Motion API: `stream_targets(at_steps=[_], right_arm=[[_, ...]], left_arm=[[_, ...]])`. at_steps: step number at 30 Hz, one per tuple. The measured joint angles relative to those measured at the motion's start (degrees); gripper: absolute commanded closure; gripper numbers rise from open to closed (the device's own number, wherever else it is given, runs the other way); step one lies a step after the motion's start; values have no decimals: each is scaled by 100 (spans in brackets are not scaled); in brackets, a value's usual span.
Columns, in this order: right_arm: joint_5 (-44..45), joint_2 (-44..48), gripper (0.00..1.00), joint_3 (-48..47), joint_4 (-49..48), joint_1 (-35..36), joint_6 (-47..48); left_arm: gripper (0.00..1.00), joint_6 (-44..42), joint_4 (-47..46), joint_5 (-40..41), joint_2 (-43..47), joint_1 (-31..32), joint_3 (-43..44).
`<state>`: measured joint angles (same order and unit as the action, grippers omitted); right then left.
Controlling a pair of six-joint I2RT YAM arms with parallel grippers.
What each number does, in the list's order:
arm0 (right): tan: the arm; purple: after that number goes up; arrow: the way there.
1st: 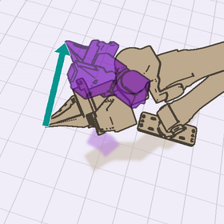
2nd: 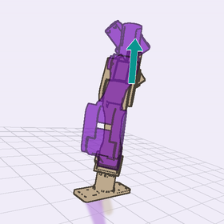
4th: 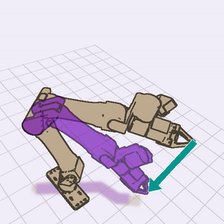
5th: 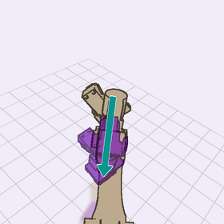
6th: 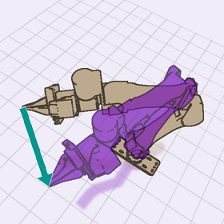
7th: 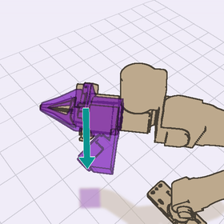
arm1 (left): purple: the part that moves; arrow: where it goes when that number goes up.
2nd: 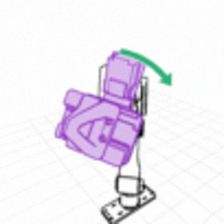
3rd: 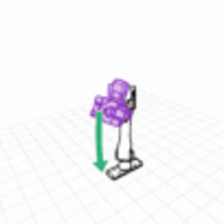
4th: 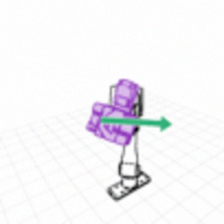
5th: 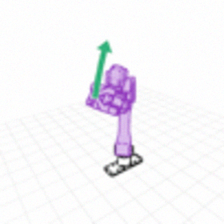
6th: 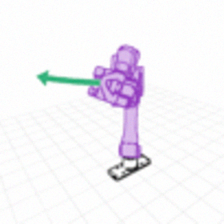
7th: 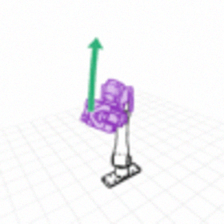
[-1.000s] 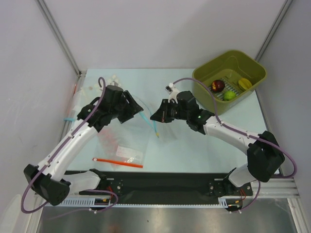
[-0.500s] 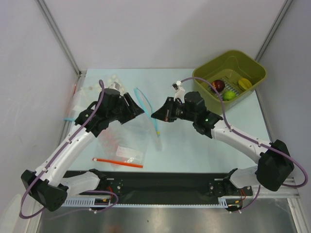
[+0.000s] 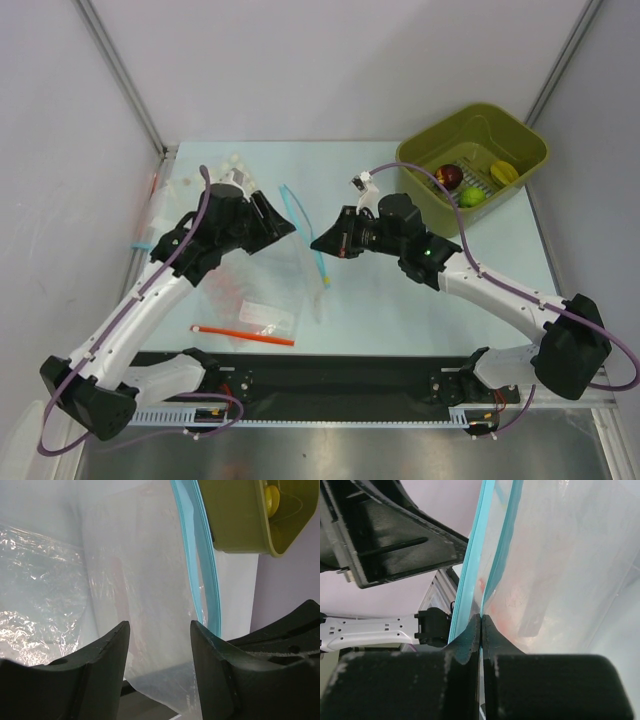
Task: Place the food in the zip-top bag and seal the zipper
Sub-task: Open the zipper of the food storage bag.
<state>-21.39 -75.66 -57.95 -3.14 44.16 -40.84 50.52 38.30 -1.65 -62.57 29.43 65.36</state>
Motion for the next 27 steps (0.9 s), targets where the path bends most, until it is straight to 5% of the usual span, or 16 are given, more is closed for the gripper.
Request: stream_targets(at_steps=[12, 27], right_arm=[[164, 4, 100, 0, 245, 44, 164], [214, 4, 100, -4, 295, 175, 435]], left_arm=[[43, 205, 256, 297, 525, 0, 0], [45, 404, 136, 118, -208, 0, 87]])
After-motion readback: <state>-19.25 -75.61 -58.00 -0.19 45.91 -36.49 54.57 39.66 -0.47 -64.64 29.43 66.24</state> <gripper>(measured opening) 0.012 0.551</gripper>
